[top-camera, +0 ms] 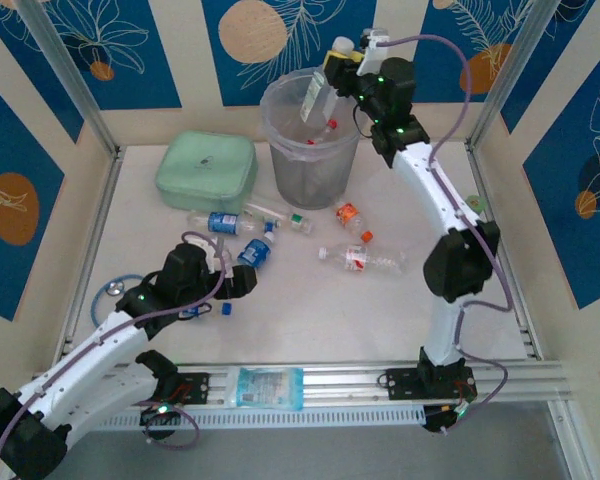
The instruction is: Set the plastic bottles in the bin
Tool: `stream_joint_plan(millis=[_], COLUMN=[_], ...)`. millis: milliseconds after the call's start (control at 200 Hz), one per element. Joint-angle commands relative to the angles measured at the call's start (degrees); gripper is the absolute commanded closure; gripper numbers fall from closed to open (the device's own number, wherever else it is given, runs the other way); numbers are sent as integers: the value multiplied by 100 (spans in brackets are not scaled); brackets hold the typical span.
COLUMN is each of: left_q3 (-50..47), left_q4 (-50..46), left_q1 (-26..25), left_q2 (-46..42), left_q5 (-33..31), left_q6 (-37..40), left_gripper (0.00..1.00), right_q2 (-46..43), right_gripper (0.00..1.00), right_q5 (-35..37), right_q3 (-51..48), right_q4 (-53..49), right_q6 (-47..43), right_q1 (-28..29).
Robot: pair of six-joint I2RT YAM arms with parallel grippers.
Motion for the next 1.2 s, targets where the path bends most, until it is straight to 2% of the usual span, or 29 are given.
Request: stream_joint_plan(millis=[0,300,465,550,605,695,740,851,981,1191], left_q3=[43,103,113,108,105,139,144,165,184,288], left_q4=[-90,26,-97,-94,-69,-41,-33,-5,-29,-261], left_q1=[-52,-59,-59,-61,-57,-61,-61,-61,-55,-61], left_q2=[30,269,204,227,262,325,359,418,441,365], left_q5=[-127,-78,-184,-201,-180,-171,-179,-197,-208,-300], left_q6=[-51,8,53,49,53,50,50,63,89,154], left_gripper=[0,0,0,0,0,0,0,0,0,0], right_q2=[533,2310,2717,2884,2974,2986,2966,2924,2790,2214], right_gripper=[100,100,100,96,87,58,48,31,21,17], right_q5=[112,192,194,175,200,236,245,289,274,349], right_q3=[676,2662,2886,3029,3177,3263,3287,3416,3641,3811], right_q4=[-322,-1446,-1452,-1637,-1860,-2005,-2043,-2229,-2510,-2800], right_q6=[188,101,353,629,750,691,613,479,225,-691], right_q1=[86,188,246,230,237,267,281,281,303,391])
